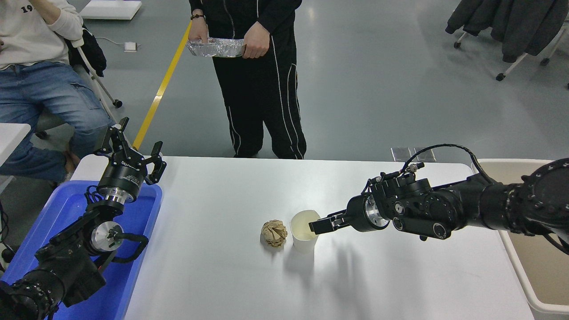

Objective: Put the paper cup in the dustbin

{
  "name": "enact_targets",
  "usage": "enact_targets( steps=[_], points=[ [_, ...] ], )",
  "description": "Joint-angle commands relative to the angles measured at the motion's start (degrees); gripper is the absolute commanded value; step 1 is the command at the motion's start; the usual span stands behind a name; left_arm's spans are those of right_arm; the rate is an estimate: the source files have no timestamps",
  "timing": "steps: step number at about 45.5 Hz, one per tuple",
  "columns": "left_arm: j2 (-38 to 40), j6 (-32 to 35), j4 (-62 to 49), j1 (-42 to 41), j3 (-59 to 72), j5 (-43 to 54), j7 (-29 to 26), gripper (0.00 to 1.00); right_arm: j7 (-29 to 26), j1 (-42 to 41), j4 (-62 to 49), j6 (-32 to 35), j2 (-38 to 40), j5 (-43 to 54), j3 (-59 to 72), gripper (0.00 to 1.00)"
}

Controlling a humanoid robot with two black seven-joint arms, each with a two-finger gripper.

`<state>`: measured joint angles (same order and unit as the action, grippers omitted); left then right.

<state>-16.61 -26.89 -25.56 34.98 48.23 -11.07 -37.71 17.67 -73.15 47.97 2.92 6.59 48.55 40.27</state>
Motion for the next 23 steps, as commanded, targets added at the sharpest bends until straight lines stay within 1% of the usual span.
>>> enact_targets(
  steps=[1, 5, 7, 9, 11, 13, 15, 23],
  points=[
    [0.00, 0.00, -0.01, 0.00, 0.02, 0.00, 0.00, 1.00, 0.17, 3.01, -2.35, -0.37, -0.70, -0.03, -0.28, 0.84],
    [0.00, 0.00, 0.08, 0.00, -0.07, 0.00, 0.00, 1.00, 0.17, 3.36, -2.44, -0.37, -0.70, 0.06, -0.19, 0.76],
    [0.00, 0.00, 0.08, 0.00, 0.02, 0.00, 0.00, 1.00, 0.17, 3.45, -2.44, -0.37, -0.88, 0.14, -0.19, 0.66],
    [0.00, 0.00, -0.01, 0.00, 0.02, 0.00, 0.00, 1.00, 0.17, 3.27, -2.44, -0.19, -0.88, 0.15, 0.07, 0.50],
    [0.00, 0.00, 0.08, 0.00, 0.02, 0.00, 0.00, 1.00, 0.17, 3.10, -2.44, 0.16, -0.88, 0.15, 0.51, 0.30],
    [0.00, 0.00, -0.01, 0.00, 0.02, 0.00, 0.00, 1.00, 0.17, 2.92, -2.44, 0.60, -0.88, 0.15, 0.51, 0.14],
    [0.00, 0.00, -0.01, 0.00, 0.02, 0.00, 0.00, 1.00, 0.25, 2.92, -2.44, 0.69, -0.88, 0.15, 0.60, 0.00],
    [0.00, 0.00, -0.01, 0.00, 0.02, 0.00, 0.00, 1.00, 0.34, 2.92, -2.35, 0.95, -0.79, 0.15, 0.69, 0.00]
  ],
)
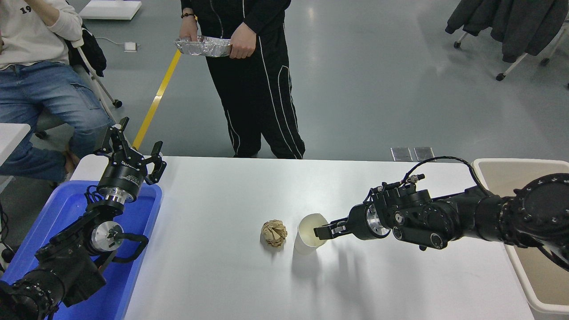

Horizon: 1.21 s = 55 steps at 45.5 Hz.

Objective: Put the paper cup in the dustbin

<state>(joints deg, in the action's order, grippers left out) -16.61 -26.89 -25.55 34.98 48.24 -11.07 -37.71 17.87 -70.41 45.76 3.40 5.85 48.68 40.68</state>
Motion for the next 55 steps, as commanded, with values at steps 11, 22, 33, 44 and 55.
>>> enact_targets(
  steps=[11, 22, 33, 44, 55],
  points=[
    [0.00, 0.00, 0.07, 0.00, 0.01, 0.00, 0.00, 1.00, 0.58, -0.34, 0.12, 0.29, 0.22, 0.10, -0.07, 0.00],
    [0.00, 0.00, -0.02, 0.00, 0.01, 0.00, 0.00, 1.00, 2.16, -2.62, 0.91, 0.38, 1.36, 0.01, -0.78, 0.00],
    [0.00, 0.00, -0.02, 0.00, 0.01, 0.00, 0.00, 1.00, 4.80, -5.87, 5.38, 3.45, 8.47, -0.08, -8.06, 0.00],
    [0.00, 0.00, -0.02, 0.00, 0.01, 0.00, 0.00, 1.00, 5.06, -5.96, 8.55, 11.18, 18.49, -0.08, -22.04, 0.00],
    [0.00, 0.00, 0.06, 0.00, -0.07, 0.00, 0.00, 1.00, 4.98, -5.88, 8.11, 20.06, 26.40, -0.78, -37.86, 0.00]
  ],
)
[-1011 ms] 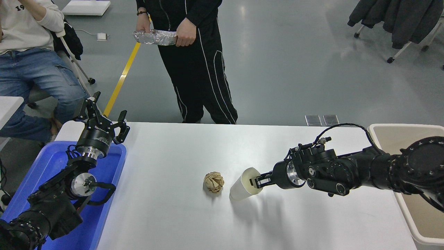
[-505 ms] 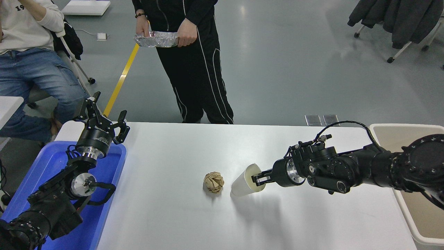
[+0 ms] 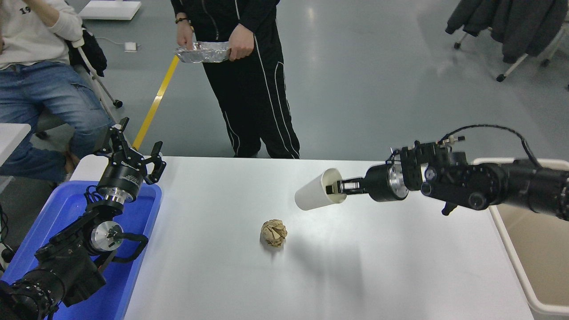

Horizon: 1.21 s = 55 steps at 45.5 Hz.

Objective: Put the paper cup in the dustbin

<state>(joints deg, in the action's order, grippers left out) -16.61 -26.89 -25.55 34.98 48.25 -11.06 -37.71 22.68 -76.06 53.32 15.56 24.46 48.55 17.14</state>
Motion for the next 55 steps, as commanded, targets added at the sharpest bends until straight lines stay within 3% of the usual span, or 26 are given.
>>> enact_targets(
  steps=[1, 15, 25, 33, 44, 55],
  points=[
    [-0.01, 0.00, -0.02, 0.00, -0.09, -0.01, 0.00, 1.00, 0.17, -0.32, 0.47, 8.34, 8.32, -1.08, -15.03, 0.00],
    [-0.01, 0.00, -0.02, 0.00, 0.00, -0.01, 0.00, 1.00, 0.17, -5.32, -0.06, 11.78, 13.16, -9.52, -16.88, 0.00],
    [-0.01, 0.00, -0.02, 0.00, -0.09, -0.01, 0.00, 1.00, -0.10, -4.54, -5.15, 11.43, 12.72, -10.14, -16.79, 0.00],
    [-0.01, 0.00, -0.02, 0.00, 0.00, -0.01, 0.00, 1.00, -0.54, -1.73, -17.44, 10.11, 11.49, -12.77, -16.00, 0.00],
    [-0.01, 0.00, -0.02, 0.00, 0.00, -0.01, 0.00, 1.00, -1.06, 2.84, -48.20, 10.11, 3.67, -15.50, -15.65, 0.00],
    [-0.01, 0.00, -0.02, 0.00, 0.00, -0.01, 0.00, 1.00, -2.12, 9.17, -58.77, 6.25, 2.08, -15.50, -15.91, 0.00]
  ],
)
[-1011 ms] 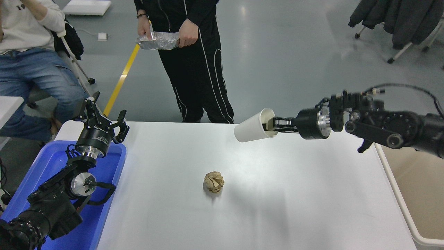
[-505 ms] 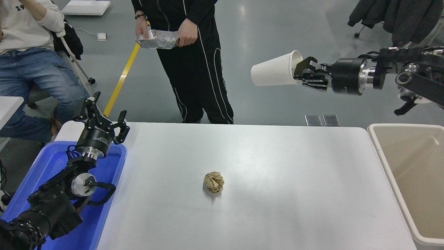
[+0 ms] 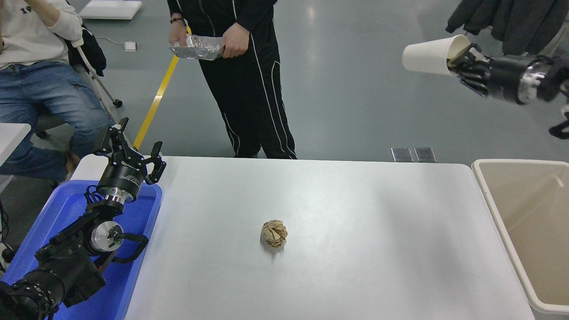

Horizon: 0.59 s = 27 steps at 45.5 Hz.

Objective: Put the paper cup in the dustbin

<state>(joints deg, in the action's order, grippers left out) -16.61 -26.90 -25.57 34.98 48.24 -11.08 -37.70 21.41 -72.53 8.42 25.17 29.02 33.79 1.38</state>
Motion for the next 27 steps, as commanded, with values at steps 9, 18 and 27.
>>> enact_targets(
  steps=[9, 18, 27],
  points=[
    [0.00, 0.00, -0.01, 0.00, 0.01, 0.00, 0.00, 1.00, -4.87, 10.21, -17.73, -10.04, -2.56, -0.75, -0.24, 0.00],
    [0.00, 0.00, -0.01, 0.00, 0.01, 0.00, 0.00, 1.00, -14.45, 14.52, -18.88, -16.90, -2.65, -0.92, -0.85, 0.00],
    [0.00, 0.00, -0.01, 0.00, 0.01, 0.00, 0.00, 1.00, -21.58, 18.12, -21.08, -21.21, -2.74, -3.91, -0.50, 0.00]
  ],
)
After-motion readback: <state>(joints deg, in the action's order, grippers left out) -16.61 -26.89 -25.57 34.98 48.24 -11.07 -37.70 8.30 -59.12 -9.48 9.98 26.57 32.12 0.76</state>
